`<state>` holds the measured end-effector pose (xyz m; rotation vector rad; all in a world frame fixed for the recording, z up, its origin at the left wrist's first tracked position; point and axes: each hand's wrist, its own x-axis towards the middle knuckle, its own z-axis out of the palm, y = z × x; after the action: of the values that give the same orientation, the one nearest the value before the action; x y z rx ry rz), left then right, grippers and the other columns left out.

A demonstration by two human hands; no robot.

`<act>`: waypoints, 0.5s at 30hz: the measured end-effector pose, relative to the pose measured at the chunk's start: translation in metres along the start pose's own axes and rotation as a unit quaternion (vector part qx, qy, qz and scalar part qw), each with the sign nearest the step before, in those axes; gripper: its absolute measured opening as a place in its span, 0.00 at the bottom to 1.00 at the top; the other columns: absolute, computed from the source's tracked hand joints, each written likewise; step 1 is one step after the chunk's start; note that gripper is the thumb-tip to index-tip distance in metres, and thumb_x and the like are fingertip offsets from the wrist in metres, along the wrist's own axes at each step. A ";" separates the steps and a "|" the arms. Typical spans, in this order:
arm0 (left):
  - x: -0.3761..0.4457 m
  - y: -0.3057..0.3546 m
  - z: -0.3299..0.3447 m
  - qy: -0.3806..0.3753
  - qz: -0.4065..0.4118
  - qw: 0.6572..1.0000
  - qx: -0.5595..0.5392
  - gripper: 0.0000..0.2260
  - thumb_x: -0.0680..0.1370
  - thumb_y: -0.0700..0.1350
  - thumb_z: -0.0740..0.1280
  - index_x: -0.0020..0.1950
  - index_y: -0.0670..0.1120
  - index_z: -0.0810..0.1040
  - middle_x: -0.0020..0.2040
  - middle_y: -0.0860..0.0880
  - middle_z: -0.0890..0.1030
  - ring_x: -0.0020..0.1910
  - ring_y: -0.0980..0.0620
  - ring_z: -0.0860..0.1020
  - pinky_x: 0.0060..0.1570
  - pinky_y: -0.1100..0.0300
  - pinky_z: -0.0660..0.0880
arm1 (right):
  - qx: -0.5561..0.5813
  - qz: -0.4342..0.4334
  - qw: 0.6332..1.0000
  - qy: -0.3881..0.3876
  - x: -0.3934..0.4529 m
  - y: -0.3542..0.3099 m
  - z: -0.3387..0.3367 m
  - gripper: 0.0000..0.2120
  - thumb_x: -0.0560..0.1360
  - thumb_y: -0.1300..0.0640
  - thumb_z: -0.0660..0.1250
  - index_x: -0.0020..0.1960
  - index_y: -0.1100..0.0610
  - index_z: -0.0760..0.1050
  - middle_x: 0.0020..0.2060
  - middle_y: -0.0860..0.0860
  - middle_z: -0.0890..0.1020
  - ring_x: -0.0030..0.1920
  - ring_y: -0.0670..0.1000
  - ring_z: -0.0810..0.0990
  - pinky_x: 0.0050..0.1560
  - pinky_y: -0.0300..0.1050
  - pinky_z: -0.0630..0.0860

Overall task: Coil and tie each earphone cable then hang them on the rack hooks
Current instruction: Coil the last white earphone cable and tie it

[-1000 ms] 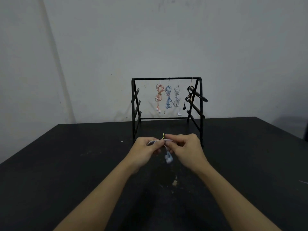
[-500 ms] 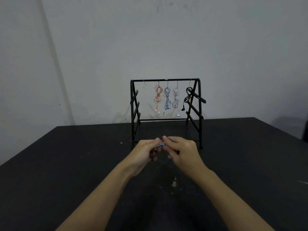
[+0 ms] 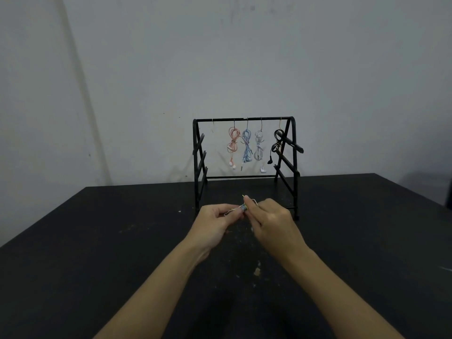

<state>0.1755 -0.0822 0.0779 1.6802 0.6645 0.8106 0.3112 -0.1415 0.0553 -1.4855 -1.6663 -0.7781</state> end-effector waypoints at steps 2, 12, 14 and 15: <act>-0.002 -0.001 0.001 0.016 0.019 1.000 0.011 0.07 0.77 0.43 0.65 0.48 0.47 0.83 0.38 0.56 0.82 0.32 0.69 0.76 0.35 0.71 0.69 | -0.009 0.006 1.000 -0.005 0.001 -0.002 0.000 0.13 0.72 0.62 0.63 0.52 0.67 0.80 0.27 0.54 0.78 0.28 0.52 0.76 0.24 0.40 0.74; -0.008 0.001 0.006 0.043 0.078 0.994 -0.058 0.10 0.76 0.36 0.65 0.51 0.48 0.81 0.48 0.47 0.82 0.45 0.64 0.80 0.45 0.73 0.74 | 0.006 0.054 0.997 -0.061 0.007 -0.011 0.003 0.08 0.71 0.61 0.61 0.36 0.62 0.76 0.23 0.52 0.75 0.23 0.51 0.74 0.26 0.35 0.67; -0.008 0.000 0.002 0.035 0.068 0.995 -0.070 0.10 0.75 0.34 0.65 0.53 0.44 0.80 0.47 0.49 0.83 0.43 0.66 0.80 0.43 0.74 0.74 | 0.031 0.053 0.986 -0.156 0.009 -0.009 -0.003 0.07 0.74 0.61 0.62 0.44 0.64 0.77 0.32 0.55 0.79 0.31 0.53 0.76 0.35 0.43 0.74; -0.008 -0.002 -0.002 0.025 0.069 0.995 -0.060 0.10 0.75 0.33 0.65 0.53 0.43 0.80 0.47 0.50 0.83 0.44 0.65 0.81 0.43 0.73 0.74 | 0.042 0.051 0.977 -0.205 0.012 -0.007 -0.007 0.08 0.76 0.60 0.62 0.48 0.64 0.77 0.36 0.56 0.79 0.35 0.52 0.75 0.39 0.43 0.72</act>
<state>0.1688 -0.0866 0.0754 1.6134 0.5279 0.9755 0.3051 -0.1424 0.0694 -1.7393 -1.8742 -0.3546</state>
